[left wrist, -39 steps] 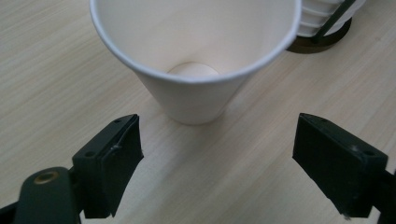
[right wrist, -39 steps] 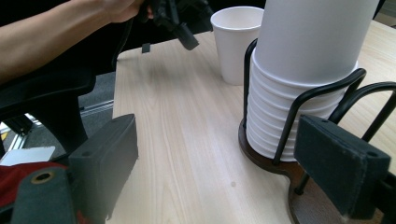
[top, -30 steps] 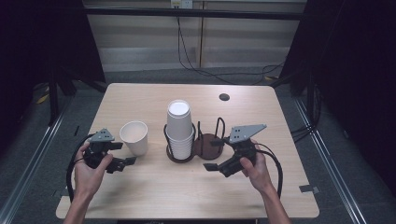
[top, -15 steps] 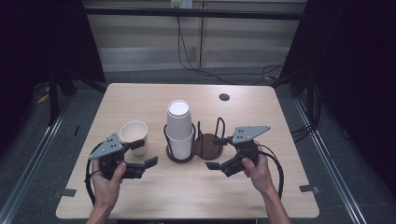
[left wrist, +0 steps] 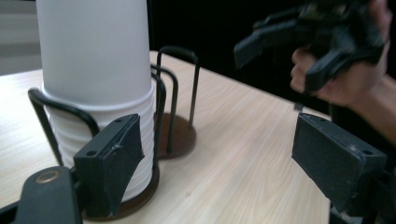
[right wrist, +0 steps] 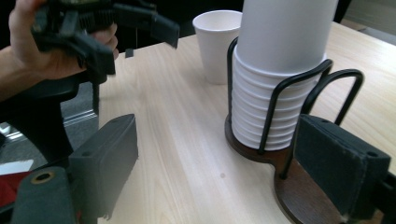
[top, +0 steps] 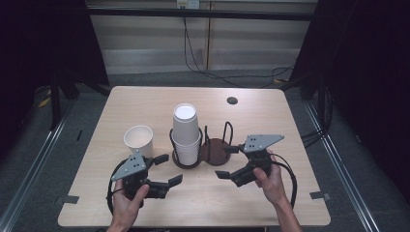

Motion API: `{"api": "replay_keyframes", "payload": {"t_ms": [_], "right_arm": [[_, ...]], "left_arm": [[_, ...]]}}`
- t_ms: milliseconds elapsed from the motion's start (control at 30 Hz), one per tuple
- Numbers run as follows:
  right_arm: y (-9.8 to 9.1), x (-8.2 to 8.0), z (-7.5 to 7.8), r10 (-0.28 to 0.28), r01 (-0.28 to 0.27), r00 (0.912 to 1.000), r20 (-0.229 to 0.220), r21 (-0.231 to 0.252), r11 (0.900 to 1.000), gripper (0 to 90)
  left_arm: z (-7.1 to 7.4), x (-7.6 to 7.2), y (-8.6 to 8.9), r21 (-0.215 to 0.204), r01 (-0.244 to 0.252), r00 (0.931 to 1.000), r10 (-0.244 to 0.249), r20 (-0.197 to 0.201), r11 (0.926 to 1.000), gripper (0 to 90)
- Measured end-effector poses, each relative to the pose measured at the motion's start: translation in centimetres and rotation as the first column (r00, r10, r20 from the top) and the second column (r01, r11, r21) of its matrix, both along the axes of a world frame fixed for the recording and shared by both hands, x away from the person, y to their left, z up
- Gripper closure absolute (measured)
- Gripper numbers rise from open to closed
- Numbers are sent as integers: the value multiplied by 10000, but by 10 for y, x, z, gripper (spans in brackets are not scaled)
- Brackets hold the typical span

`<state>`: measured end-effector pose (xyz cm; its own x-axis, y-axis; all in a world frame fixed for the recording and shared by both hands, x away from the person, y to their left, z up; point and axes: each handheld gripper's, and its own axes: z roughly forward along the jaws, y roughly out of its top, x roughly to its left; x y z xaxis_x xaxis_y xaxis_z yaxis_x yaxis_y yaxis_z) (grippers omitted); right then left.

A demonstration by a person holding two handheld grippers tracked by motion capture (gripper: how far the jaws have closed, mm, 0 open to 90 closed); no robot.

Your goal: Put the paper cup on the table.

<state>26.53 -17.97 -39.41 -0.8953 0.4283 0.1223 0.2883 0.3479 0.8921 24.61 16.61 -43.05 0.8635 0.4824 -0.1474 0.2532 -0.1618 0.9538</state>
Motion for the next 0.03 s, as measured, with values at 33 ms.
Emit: {"api": "replay_keyframes", "payload": {"t_ms": [33], "right_arm": [[-1,-1,1,-110,110,9999,70,-43,9999,136]], "left_arm": [[-3,1,1,-64,126,9998,-127,-161,9999,159]]}}
